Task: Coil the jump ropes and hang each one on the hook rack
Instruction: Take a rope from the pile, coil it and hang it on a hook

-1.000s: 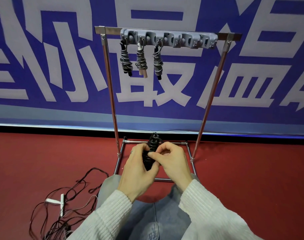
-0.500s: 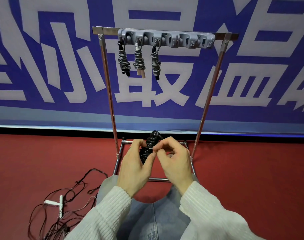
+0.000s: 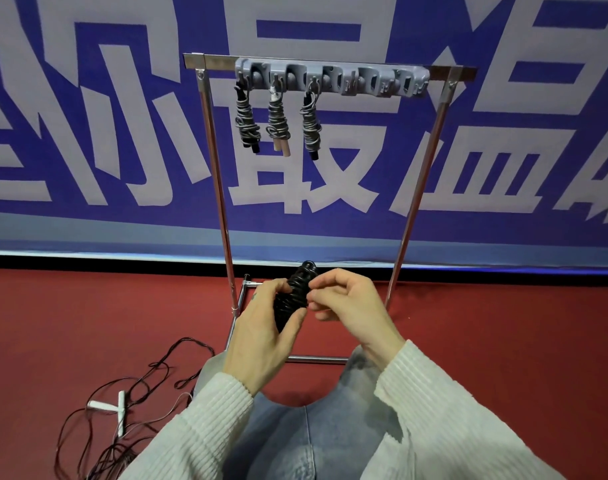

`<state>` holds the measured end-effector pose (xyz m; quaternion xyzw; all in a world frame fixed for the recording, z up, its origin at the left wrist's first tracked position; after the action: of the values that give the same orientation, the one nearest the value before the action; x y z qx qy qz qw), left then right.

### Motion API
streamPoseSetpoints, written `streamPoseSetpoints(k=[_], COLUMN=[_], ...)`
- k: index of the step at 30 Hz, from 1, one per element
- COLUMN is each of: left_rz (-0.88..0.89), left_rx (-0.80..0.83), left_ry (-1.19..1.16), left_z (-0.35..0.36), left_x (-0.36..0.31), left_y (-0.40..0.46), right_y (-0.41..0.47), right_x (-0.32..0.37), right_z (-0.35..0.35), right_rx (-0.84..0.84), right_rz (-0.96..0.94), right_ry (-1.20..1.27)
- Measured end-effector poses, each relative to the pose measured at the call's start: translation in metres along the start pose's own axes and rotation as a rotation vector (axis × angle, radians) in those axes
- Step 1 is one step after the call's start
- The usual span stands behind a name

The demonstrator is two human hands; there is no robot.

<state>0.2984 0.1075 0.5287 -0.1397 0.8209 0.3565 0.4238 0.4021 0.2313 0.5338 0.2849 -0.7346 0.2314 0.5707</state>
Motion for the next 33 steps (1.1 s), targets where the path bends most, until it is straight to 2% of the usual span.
streamPoseSetpoints(k=[5, 9, 14, 18, 21, 23, 27, 33], left_rz=[0.045, 0.117, 0.129, 0.149, 0.145, 0.139, 0.089, 0.033], left_rx=[0.03, 0.088, 0.119, 0.157, 0.165, 0.132, 0.117, 0.155], left_ry=[0.083, 0.172, 0.222, 0.252, 0.256, 0.237, 0.17, 0.114], left_z=[0.002, 0.006, 0.009, 0.014, 0.017, 0.015, 0.012, 0.014], left_x=[-0.006, -0.012, -0.005, -0.002, -0.001, -0.002, -0.002, 0.005], left_y=[-0.002, -0.001, -0.004, -0.008, -0.009, -0.006, -0.003, -0.016], right_y=[0.002, 0.003, 0.009, 0.008, 0.006, 0.006, 0.015, 0.018], right_x=[0.005, 0.005, 0.018, 0.025, 0.025, 0.026, 0.024, -0.002], right_z=[0.005, 0.007, 0.009, 0.02, 0.029, 0.03, 0.01, 0.008], right_rx=[-0.017, 0.053, 0.055, 0.165, 0.163, 0.146, 0.043, -0.116], right_rz=[-0.154, -0.163, -0.319, -0.439, -0.553, -0.574, -0.381, -0.214], right_ry=[-0.255, -0.341, -0.734, -1.079, -1.262, -1.229, -0.917, -0.65])
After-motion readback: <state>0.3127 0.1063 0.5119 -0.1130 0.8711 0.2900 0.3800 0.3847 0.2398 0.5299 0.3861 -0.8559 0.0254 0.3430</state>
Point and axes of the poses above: each hand's wrist, its own y-axis towards the middle knuckle, its own z-axis out of the palm, x = y × z, the point moved 8 cm from there along y, towards the middle knuckle, and after that the axes turned 11 degrees about -y, right-handed, at the moved point
